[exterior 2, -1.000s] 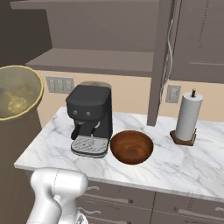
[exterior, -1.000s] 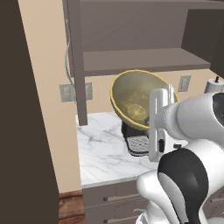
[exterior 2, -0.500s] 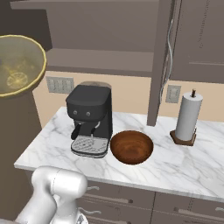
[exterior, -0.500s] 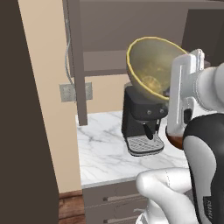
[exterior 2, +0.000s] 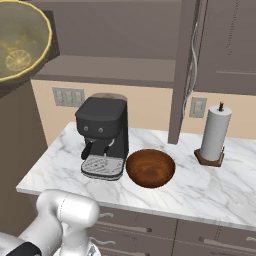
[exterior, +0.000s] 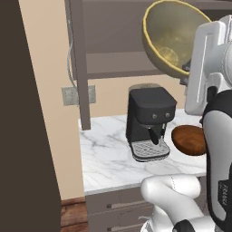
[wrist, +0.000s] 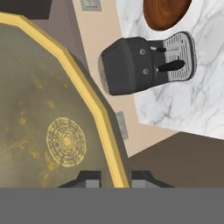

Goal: Open the cabinet. Pick the bowls from the counter and place them in the cabinet. Then close the cabinet.

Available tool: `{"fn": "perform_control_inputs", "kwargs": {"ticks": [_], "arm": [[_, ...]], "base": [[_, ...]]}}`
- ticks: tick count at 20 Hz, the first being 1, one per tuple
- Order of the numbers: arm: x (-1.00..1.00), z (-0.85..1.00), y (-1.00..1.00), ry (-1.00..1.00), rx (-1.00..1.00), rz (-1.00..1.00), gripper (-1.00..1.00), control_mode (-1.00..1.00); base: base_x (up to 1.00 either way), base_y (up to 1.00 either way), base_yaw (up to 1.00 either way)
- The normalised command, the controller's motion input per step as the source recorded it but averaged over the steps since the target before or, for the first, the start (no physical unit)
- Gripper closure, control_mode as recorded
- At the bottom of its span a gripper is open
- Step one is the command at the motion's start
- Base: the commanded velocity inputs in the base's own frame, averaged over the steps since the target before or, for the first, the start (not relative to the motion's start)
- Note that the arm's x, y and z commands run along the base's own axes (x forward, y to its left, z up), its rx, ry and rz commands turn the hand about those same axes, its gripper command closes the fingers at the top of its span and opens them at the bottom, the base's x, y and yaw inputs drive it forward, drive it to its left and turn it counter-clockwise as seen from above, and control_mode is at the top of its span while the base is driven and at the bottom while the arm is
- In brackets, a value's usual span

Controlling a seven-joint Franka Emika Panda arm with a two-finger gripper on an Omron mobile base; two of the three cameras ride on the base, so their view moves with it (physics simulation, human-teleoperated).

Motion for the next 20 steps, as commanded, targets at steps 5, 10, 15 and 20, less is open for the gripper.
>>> {"fn": "perform_control_inputs", "kwargs": {"ticks": [5, 10, 15, 20], "arm": [[0.38, 0.13, -0.04, -0.04, 0.00, -0.01, 1.00, -1.00], [0.23, 0.18, -0.34, 0.09, 0.08, 0.00, 1.00, -1.00], [0.24, 0.11, -0.23, 0.11, 0.05, 0.00, 1.00, -1.00], [0.45, 0.00, -0.02, 0.09, 0.00, 0.00, 1.00, -1.00]], "base": [[0.00, 0.00, 0.00], [0.00, 0.00, 0.00], [0.00, 0.00, 0.00], [0.00, 0.00, 0.00]]}}
